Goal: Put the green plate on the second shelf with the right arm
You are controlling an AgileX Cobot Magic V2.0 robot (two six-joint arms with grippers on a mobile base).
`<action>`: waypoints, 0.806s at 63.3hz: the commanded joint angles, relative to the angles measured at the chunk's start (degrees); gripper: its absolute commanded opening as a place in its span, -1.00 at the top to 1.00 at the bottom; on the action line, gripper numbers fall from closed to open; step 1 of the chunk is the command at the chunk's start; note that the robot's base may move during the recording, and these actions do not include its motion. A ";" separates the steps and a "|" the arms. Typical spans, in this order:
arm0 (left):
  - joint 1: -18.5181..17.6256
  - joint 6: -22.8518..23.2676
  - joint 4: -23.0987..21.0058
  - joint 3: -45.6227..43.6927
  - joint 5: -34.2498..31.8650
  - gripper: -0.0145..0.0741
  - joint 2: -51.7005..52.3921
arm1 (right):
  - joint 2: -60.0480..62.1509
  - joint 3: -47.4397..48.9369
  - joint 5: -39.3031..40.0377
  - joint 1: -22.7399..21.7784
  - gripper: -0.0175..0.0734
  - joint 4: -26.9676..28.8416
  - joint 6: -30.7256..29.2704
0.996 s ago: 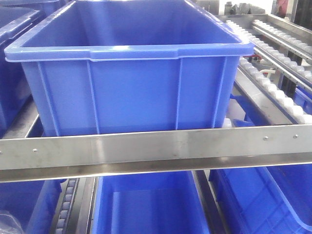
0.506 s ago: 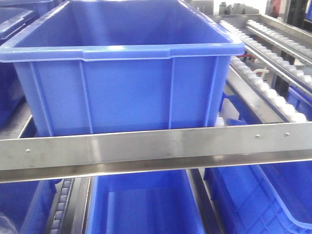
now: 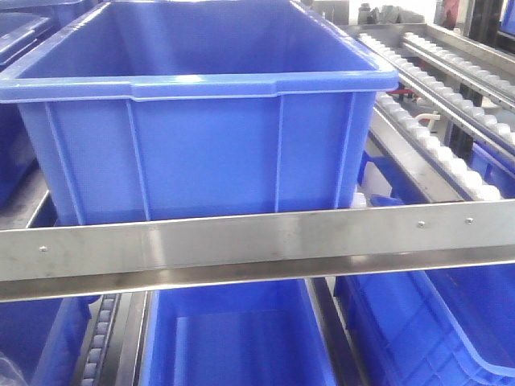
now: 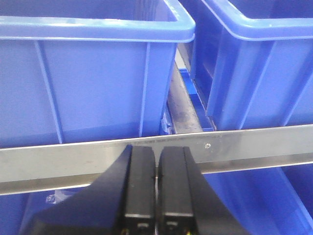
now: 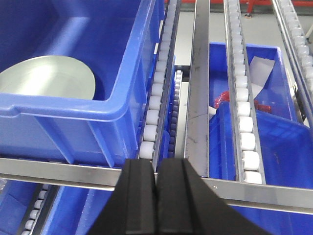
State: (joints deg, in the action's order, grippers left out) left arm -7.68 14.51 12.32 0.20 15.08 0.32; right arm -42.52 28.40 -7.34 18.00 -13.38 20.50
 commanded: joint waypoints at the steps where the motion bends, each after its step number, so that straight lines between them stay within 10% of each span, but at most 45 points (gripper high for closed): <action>1: -0.06 0.32 -0.10 2.29 -5.01 0.39 1.28 | 0.40 1.63 4.86 -0.38 0.49 -0.99 -0.06; 51: -0.06 0.32 -0.10 2.29 -5.01 0.39 1.28 | 16.67 -10.36 5.31 -3.21 0.49 -0.09 0.23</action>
State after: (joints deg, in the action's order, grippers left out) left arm -7.68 14.51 12.32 0.20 15.08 0.32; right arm -30.15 19.66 -6.98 16.01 -13.38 20.71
